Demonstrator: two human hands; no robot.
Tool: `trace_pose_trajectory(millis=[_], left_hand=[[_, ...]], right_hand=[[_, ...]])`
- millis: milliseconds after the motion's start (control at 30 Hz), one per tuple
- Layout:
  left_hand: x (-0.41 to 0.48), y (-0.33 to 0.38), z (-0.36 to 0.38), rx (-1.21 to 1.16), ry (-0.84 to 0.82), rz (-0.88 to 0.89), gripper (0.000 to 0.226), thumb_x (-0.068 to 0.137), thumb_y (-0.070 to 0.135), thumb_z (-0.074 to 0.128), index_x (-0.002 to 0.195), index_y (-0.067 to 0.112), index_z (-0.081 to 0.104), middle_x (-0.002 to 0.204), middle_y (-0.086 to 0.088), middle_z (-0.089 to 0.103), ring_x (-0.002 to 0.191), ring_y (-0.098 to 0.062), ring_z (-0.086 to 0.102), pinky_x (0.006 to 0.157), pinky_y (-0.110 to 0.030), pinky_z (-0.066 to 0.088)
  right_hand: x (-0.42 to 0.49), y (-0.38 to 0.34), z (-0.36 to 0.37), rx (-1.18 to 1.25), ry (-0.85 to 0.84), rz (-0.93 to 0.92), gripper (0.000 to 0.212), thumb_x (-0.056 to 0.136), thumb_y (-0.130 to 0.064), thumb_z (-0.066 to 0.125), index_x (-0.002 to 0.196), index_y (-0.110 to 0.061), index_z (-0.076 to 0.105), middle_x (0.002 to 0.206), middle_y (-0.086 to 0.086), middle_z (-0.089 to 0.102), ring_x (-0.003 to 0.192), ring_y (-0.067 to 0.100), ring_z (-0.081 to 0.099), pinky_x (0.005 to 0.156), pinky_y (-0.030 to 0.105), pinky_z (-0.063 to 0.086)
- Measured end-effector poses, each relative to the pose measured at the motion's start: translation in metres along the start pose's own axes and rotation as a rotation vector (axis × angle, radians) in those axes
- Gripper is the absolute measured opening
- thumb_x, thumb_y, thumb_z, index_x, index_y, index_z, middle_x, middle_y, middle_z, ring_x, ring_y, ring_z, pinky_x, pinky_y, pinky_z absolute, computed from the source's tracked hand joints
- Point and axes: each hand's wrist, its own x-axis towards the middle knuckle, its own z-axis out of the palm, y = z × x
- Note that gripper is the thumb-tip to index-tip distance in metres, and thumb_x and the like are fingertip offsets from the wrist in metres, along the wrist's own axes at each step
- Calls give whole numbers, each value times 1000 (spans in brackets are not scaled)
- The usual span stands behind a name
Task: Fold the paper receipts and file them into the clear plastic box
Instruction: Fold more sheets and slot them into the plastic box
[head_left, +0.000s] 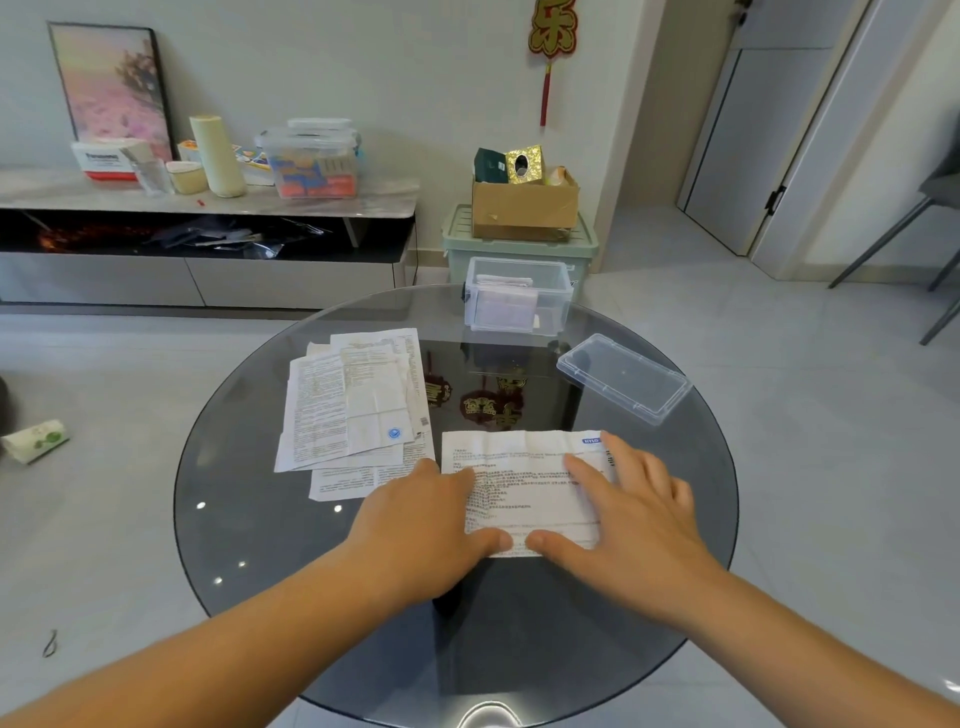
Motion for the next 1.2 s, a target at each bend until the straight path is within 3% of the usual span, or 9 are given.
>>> trace_pose_trajectory(millis=[200,400,467,533,633,800,933,1100,1200], left_hand=[[-4,-5,-2,-16,6,-58,71,80,78,54,138,38,45,125,1,50,111,-24,58,94,-40,54],[-6,-5,-2,-67,16,-68,81,75,78,61,143,38,40,128,-1,37,118,-22,48,97,-41,52],[-6,-3,-3,-68,9,-64,82,76,77,62,145,39,38,130,-1,37,119,-22,48,98,-40,51],[-6,-1,-3,-68,3,-67,83,76,77,62,146,38,38,131,-2,37,120,-23,48,98,-40,50],[-7,0,-2,-78,5,-65,84,76,76,63,147,37,38,133,-2,38,123,-23,47,100,-40,50],[-9,-2,-2,-104,20,-45,83,77,76,62,146,37,39,133,-1,38,124,-21,45,101,-39,50],[-9,-1,-1,-94,23,-37,84,77,77,61,146,35,39,134,0,38,123,-20,46,101,-39,49],[-9,0,-2,-97,25,-30,82,77,76,61,145,35,41,131,1,39,121,-18,46,100,-37,50],[-8,1,-2,-99,26,-28,81,76,76,63,143,35,41,130,1,39,120,-18,47,100,-36,49]], right_hand=[[3,15,-12,39,-140,66,99,76,-86,46,154,-42,5,164,-5,-5,150,25,-4,119,48,7],[3,19,-31,203,-133,79,91,78,-60,73,151,-41,23,158,-5,20,146,22,15,117,46,22],[5,13,-32,344,-72,100,83,77,-49,79,145,-37,35,147,-6,36,136,19,31,108,40,37],[9,8,-31,476,-30,120,66,76,-44,82,130,-39,44,135,-8,48,120,15,49,86,29,53],[14,4,-30,603,-25,151,56,77,-37,84,119,-39,46,126,-11,55,102,10,59,62,17,49],[14,10,-32,809,38,296,87,77,-28,86,147,-26,34,139,0,48,115,19,53,78,27,44],[15,13,-36,819,-24,353,81,77,-32,86,143,-26,40,139,2,53,119,24,56,80,31,45],[14,13,-38,730,-54,354,76,77,-33,85,139,-24,42,125,1,59,106,21,60,67,28,47],[15,10,-40,779,-60,355,75,78,-27,86,139,-24,41,123,0,59,103,21,63,75,33,55]])
